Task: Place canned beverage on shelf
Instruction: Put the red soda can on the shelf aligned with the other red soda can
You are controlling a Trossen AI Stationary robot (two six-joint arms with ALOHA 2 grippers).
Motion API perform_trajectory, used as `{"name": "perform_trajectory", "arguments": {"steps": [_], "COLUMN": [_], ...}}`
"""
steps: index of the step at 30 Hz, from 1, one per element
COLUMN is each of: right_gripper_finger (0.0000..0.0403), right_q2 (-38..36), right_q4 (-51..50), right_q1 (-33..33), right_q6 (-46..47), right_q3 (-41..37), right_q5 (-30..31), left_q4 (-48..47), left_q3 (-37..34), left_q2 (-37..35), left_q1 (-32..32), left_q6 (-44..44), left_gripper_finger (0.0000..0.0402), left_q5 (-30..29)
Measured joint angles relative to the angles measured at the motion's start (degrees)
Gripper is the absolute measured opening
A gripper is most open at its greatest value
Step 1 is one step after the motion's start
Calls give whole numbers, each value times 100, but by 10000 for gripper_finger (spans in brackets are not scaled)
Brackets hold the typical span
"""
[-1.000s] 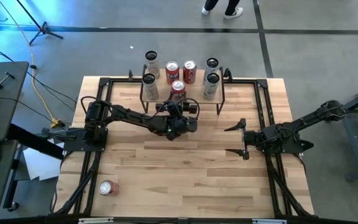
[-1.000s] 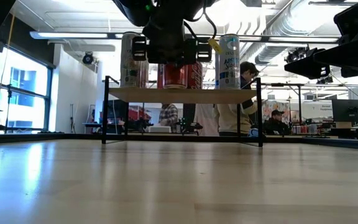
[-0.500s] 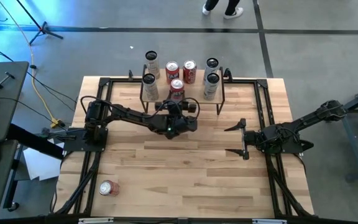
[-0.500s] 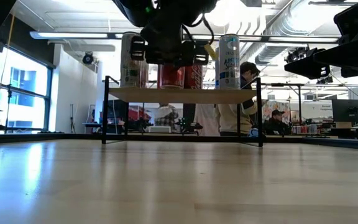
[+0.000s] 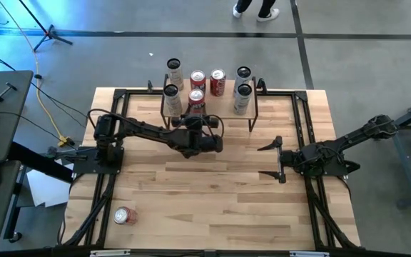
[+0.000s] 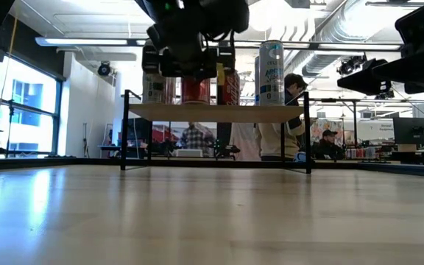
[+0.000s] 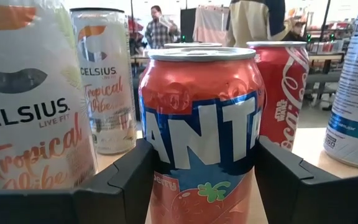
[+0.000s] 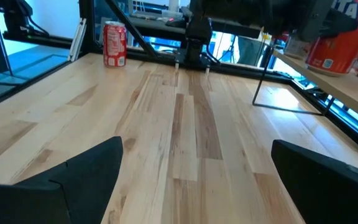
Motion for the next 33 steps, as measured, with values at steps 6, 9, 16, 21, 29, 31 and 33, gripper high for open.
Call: {"name": "perform_trajectory", "arguments": {"steps": [6, 9, 16, 21, 29, 31, 33], "right_gripper_finger": [400, 400, 400, 400, 400, 400, 400], "right_q2": [2, 2, 2, 2, 2, 2, 2], "right_q4": [-59, -59, -60, -61, -61, -61, -61], "right_q1": [0, 0, 0, 0, 1, 0, 0], "right_q6": [0, 1, 0, 1, 1, 0, 2], "right_q3": [0, 2, 1, 2, 2, 2, 0], "right_q5": [0, 0, -1, -1, -1, 0, -2], "left_q4": [-62, -115, -127, -136, -134, -138, -167], "left_q3": [-2, -2, -2, -2, -2, -2, -2], "left_q2": [0, 0, 0, 0, 0, 0, 0], "left_q1": [0, 0, -41, -52, -61, -65, -81], "left_q6": [-51, -51, -53, -53, 68, 133, 197], "left_gripper_finger": [202, 202, 202, 202, 228, 245, 264], "left_q5": [-2, -2, -4, -4, 0, 3, 33]}}
